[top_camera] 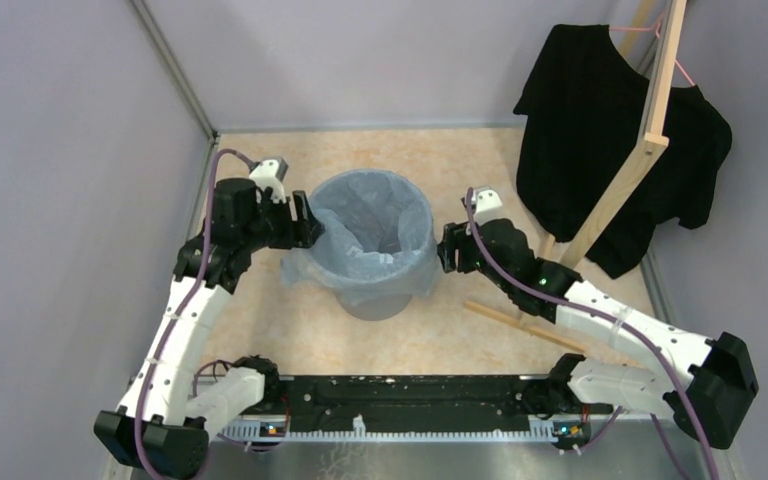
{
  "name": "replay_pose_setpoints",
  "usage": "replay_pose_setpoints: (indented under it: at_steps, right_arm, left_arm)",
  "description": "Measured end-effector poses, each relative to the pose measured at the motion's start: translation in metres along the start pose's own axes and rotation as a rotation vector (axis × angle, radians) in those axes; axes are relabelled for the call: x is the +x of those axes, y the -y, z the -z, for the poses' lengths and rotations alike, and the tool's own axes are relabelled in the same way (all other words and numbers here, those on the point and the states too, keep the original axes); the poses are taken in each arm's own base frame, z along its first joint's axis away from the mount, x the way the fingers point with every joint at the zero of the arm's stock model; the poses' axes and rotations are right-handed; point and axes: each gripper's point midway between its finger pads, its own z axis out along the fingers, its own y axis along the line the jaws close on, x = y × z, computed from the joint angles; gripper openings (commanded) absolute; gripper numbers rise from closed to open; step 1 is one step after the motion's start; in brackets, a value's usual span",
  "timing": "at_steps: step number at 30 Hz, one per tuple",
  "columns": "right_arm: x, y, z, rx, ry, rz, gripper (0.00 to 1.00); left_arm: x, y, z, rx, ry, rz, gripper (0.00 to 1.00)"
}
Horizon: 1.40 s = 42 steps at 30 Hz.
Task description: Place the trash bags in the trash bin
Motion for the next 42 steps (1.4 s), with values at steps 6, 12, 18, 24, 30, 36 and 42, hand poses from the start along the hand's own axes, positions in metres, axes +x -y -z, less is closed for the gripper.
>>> replay_pose_setpoints:
  at_steps: [6,12,18,24,30,36,42]
  right_arm:
    - [-0.006,0.0,0.008,0.007,-0.028,0.023,0.64]
    - [-0.098,-0.019,0.038,-0.043,0.124,0.04,0.68]
    - [-0.167,-0.064,0.048,-0.159,0.197,0.082,0.68]
    - [-0.132,-0.149,0.02,-0.306,0.032,0.238,0.57]
    - [-0.06,-0.181,-0.024,-0.313,-0.187,0.35,0.48]
    - [0.004,-0.18,-0.059,-0.281,-0.358,0.392,0.39]
    - [0.043,-0.188,-0.079,-0.302,-0.451,0.377,0.38]
  left_arm:
    - [0.004,-0.008,0.012,-0.053,0.004,-0.019,0.98]
    - [-0.018,0.003,0.068,-0.052,0.218,-0.048,0.92]
    - [-0.017,0.004,0.111,-0.057,0.427,0.001,0.77]
    - [0.037,-0.018,0.079,-0.096,0.336,0.121,0.49]
    - [0.054,-0.024,0.067,-0.105,0.308,0.194,0.33]
    - [0.067,-0.021,0.042,-0.055,0.274,0.282,0.3]
    - [0.108,-0.021,0.004,-0.018,0.122,0.393,0.23]
